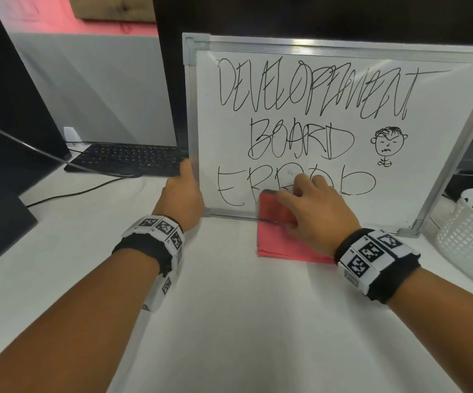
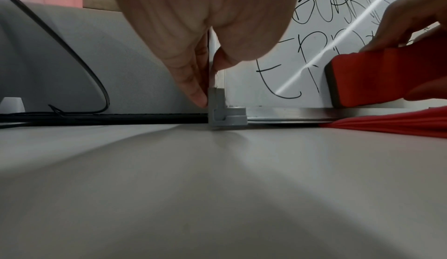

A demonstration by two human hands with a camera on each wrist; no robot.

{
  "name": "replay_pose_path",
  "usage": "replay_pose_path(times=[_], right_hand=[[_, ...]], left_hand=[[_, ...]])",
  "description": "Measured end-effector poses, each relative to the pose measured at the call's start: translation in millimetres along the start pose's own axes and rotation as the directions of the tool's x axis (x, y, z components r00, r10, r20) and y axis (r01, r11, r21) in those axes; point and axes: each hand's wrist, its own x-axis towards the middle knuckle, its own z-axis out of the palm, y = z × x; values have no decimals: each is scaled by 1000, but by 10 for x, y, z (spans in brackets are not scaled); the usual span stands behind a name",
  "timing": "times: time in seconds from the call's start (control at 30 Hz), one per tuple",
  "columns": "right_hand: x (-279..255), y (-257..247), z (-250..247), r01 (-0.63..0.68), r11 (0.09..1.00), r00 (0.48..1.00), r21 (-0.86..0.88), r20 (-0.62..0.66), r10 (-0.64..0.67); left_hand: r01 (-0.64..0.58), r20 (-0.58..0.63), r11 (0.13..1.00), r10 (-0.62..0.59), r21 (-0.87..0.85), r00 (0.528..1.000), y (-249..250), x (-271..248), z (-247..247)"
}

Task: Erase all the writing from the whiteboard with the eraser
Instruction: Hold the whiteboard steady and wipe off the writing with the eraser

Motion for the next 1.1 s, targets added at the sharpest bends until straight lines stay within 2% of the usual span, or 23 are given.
replay_pose_path(times=[0.13,0.3,0.6,0.73,0.9,1.1], right_hand=[[41,-39,17,-20,1000,1000,19,13,20],[200,-306,45,22,996,1000,86,-1,-22],[93,-144,8,-23,1000,997,17,71,21],[235,-357,27,-11,997,998,73,62,6],[411,-605,41,-32,997,987,73,157,20],[294,-464,19,-41,996,990,75,138,30]], left_hand=[[7,6,1000,-7,0,1000,4,-15,1],[11,4,1000,-11,7,1000,4,-13,-7],[-9,8,1000,9,0,1000,11,-25,-20],[5,13,1000,-5,0,1000,13,-31,-26],[17,6,1000,-17,19,1000,2,-18,-9],[-19,-1,1000,19,11,1000,-12,-24,-24]])
